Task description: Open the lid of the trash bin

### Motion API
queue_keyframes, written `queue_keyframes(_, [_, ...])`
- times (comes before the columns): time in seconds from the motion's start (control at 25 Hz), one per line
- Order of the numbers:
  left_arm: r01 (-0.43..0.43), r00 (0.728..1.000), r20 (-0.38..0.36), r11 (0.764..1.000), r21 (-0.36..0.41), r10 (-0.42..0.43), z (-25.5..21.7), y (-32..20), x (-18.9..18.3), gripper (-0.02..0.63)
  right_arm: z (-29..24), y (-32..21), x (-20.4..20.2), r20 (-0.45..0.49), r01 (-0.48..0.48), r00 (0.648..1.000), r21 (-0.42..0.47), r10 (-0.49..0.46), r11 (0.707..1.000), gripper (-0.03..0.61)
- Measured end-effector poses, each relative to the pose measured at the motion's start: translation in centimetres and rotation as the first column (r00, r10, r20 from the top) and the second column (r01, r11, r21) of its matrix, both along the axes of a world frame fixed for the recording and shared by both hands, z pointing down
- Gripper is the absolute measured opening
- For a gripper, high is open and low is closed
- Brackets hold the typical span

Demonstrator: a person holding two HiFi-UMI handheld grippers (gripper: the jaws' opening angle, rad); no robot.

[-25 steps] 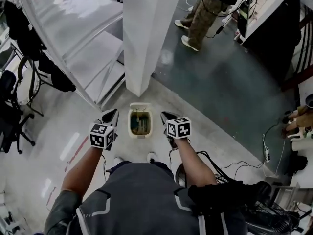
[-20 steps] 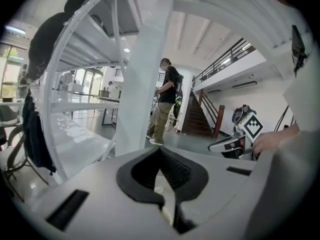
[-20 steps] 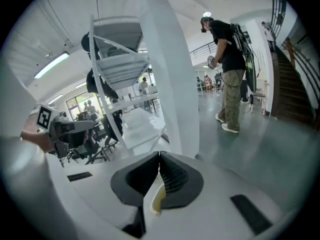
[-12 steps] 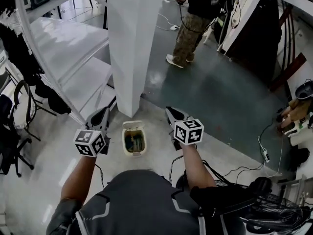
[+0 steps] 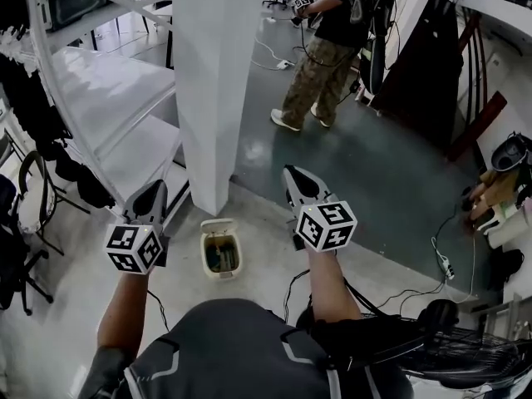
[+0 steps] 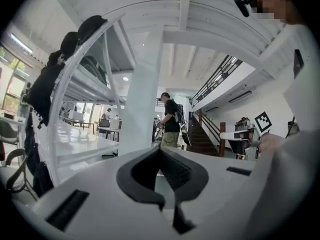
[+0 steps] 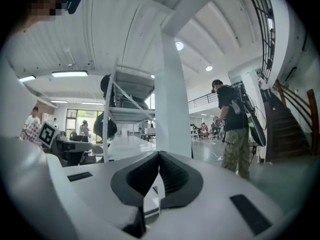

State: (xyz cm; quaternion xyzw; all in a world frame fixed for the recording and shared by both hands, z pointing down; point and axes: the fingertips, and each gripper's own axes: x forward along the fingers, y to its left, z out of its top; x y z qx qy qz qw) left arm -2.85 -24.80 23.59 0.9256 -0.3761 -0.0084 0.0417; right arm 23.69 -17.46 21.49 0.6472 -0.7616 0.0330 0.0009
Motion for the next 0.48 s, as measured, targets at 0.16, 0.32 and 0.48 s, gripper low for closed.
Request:
queue_keyframes(0.16, [0.009, 1.000, -0.005, 0.999, 0.036, -0.009, -1.6, 0.7, -0.9, 0.008, -1.3, 0.4, -0.2, -0.032, -0.003, 0.999, 0.026, 0.004, 1.000, 0.026])
queue_keyframes(0.32, [0.024, 1.000, 0.011, 0.998, 0.052, -0.024, -2.4, 1.2, -1.6, 0.008, -1.9, 0.8, -0.8, -0.054, 0.005, 0.999, 0.038, -0.003, 0.999, 0.026])
queue_keyframes(0.48, [0.067, 0.998, 0.002, 0.997, 0.049, -0.067, -2.8, 0.7, -2.2, 0.008, -2.1, 0.6, -1.1, -0.071, 0.012, 0.997, 0.037, -0.009, 0.999, 0.026])
